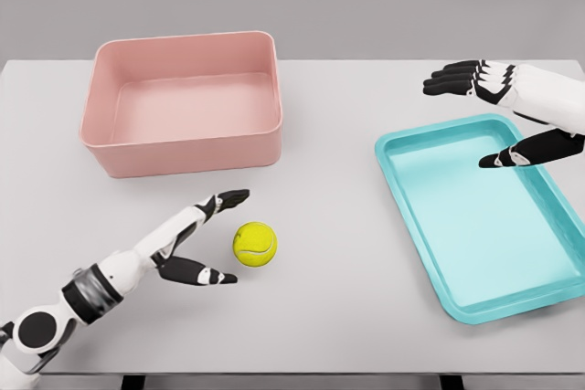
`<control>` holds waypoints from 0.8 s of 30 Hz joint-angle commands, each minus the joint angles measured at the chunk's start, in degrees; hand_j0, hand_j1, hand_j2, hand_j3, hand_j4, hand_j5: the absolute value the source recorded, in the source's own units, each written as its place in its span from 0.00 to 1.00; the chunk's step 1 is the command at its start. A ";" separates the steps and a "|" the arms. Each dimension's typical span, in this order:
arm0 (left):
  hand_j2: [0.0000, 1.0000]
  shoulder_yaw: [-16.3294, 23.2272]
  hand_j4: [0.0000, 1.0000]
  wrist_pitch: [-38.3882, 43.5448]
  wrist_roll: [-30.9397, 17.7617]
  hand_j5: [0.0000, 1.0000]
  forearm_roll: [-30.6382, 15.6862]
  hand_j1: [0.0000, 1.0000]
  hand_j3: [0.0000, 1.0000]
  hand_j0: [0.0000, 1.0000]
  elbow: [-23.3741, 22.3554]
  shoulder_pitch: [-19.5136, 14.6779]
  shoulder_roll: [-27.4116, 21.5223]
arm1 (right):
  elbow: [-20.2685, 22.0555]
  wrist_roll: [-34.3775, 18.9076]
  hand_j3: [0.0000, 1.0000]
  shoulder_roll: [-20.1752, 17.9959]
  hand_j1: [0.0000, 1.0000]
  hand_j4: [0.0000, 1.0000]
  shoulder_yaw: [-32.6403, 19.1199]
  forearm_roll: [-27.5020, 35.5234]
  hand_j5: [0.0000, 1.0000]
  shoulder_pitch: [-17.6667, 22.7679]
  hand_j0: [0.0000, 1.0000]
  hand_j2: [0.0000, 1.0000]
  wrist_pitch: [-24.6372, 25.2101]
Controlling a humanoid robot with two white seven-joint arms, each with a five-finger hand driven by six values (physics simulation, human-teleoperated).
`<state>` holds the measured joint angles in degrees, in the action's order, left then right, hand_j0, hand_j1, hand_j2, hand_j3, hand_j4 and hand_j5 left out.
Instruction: Put the tennis from the blue tray into the pink basket with both arms
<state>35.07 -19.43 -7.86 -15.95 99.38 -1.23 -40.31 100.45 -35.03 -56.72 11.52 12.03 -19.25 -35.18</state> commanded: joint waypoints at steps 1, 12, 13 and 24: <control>0.99 0.26 0.99 0.19 0.03 0.99 0.57 0.99 0.99 0.99 -0.07 -0.09 0.67 | 0.01 0.03 1.00 -0.05 1.00 1.00 -0.01 0.45 1.00 0.00 1.00 1.00 0.18; 0.99 1.14 0.99 0.80 0.30 0.99 2.85 0.99 0.99 0.99 -2.09 -0.79 3.39 | 0.01 0.03 1.00 -0.23 1.00 1.00 -0.01 0.45 1.00 0.00 1.00 1.00 0.18; 0.99 1.23 0.99 0.80 0.30 0.99 2.85 0.99 0.99 0.99 -2.26 -0.97 3.48 | 0.01 0.03 1.00 -0.14 1.00 1.00 0.08 0.45 1.00 0.00 1.00 1.00 0.18; 0.99 2.28 0.99 1.33 0.30 0.99 3.65 0.99 0.99 0.99 -4.28 -1.76 5.94 | 0.01 0.03 1.00 -0.23 1.00 1.00 -0.01 0.45 1.00 0.00 1.00 1.00 0.18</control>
<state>37.17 -18.21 -7.57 -12.47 95.54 -2.99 -34.78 100.45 -35.03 -56.86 11.53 12.04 -19.25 -35.18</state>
